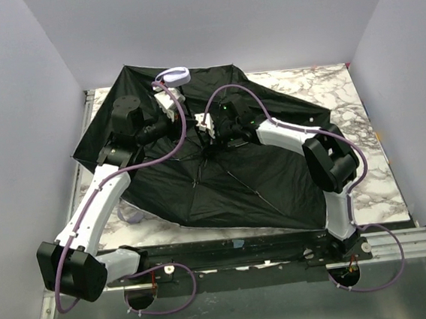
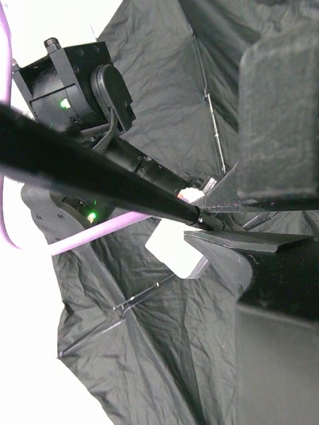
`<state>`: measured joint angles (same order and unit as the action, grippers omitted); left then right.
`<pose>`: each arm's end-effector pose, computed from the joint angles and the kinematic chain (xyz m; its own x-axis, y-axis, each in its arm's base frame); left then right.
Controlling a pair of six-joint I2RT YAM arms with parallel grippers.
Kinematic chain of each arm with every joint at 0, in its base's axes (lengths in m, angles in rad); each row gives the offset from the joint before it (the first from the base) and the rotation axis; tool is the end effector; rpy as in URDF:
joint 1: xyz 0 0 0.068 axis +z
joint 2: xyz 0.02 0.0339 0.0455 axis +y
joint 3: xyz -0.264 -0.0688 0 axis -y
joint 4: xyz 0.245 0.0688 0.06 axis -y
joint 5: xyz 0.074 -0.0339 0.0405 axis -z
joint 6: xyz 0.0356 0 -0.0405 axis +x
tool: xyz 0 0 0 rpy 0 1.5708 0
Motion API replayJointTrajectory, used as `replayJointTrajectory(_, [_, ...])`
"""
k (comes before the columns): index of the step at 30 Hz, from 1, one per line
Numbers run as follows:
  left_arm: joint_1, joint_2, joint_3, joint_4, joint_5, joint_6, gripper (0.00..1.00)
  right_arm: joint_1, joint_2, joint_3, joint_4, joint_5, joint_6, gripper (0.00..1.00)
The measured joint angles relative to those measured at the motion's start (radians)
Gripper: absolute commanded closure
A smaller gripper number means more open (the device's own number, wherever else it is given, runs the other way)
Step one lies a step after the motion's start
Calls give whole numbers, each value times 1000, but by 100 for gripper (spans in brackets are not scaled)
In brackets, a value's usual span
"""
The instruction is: Open the umbrella
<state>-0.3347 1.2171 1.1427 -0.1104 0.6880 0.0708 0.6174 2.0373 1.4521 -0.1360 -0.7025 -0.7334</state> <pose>0.2543 -0.1124 0.3841 -0.1135 0.0973 -0.9888 0.8535 0.5190 -0.0469 0.3553 0.2805 0.1972 0.1607 -0.5125 -0.8435 -0.9826 -0.0022 -0.1858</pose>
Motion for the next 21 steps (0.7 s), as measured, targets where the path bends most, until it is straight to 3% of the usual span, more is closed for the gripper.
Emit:
replayJointTrajectory(10, [0,51,58,-5,14,-107,100,-28,42,82,-140,-55,-82,93])
replayJointTrajectory(16, [9,64,73,-17,2,-116,100,-37,111,204,-267,-111,-162,99])
replayJointTrajectory(21, [3,64,73,-28,12,-116,99,-40,70,166,-279,-129,-154,100])
